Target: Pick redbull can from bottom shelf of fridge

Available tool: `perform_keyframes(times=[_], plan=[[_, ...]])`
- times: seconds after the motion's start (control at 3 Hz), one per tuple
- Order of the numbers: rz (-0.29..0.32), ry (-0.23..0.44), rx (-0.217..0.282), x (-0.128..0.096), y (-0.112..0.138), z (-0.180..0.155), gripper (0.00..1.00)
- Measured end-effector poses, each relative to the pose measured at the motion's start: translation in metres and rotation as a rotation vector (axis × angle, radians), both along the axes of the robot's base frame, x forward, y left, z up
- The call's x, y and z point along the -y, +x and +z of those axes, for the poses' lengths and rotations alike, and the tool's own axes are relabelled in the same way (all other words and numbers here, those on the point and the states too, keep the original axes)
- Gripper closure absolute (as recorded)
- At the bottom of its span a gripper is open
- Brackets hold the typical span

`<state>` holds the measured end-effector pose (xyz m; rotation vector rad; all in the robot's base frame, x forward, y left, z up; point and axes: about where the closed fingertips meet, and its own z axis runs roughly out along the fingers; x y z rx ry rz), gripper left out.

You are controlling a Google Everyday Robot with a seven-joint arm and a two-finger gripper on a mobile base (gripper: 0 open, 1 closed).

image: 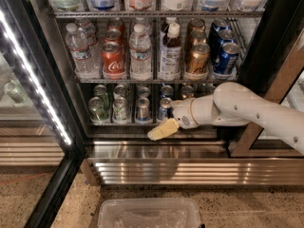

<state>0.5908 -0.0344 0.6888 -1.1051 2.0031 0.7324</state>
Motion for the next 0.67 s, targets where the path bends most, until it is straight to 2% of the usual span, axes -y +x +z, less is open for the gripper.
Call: perform_keyframes(times=[0.33,0.67], plan=[[0.011,0.000,0.028,-0.016,0.010,-0.009,0.00],[-0.028,0.003,0.034,-0.017,0.016,-0.025,0.00]])
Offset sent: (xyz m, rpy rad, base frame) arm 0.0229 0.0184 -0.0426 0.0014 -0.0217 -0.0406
